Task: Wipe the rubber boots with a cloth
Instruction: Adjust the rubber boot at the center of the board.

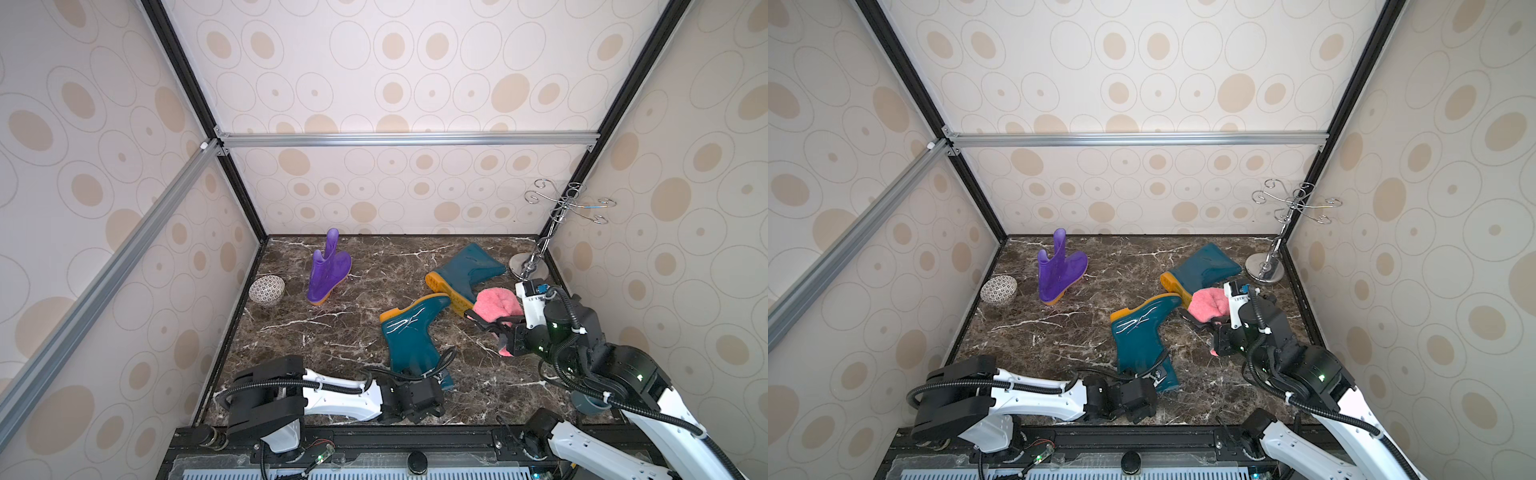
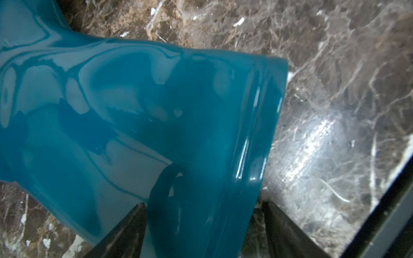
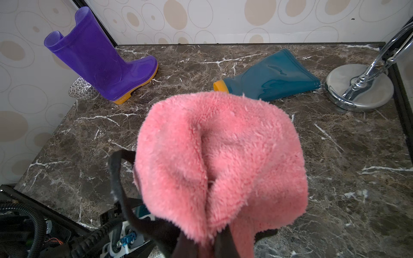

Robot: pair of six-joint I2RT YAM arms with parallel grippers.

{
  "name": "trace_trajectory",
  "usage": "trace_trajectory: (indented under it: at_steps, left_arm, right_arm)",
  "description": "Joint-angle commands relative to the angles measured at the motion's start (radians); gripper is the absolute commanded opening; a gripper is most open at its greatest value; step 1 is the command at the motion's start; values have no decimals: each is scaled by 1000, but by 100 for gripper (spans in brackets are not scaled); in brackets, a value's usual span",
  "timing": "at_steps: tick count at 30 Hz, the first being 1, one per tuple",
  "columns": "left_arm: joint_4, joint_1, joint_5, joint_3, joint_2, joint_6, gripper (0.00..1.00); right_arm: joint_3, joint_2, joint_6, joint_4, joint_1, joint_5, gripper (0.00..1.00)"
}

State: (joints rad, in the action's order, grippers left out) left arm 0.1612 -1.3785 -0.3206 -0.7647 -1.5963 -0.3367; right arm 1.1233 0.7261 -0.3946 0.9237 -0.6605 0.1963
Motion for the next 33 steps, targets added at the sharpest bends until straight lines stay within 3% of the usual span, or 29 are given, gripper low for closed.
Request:
trace_trajectory:
  at_steps: [1,13,22,33]
  left_arm:
    - [25,-11,-23,-39,-21,39,73]
    - [46,-10,-40,-76,-56,55,40]
    - [94,-9,-100,-113,-47,64,0]
    - [227,-1,-177,-273,30,64,0]
  right_arm:
    - [34,-8,4,28,4,20,0]
    - [32,-33,-20,17,4,21,0]
    - [24,-57,-29,20,3,37,0]
    - [27,-108,-53,30,4,92,0]
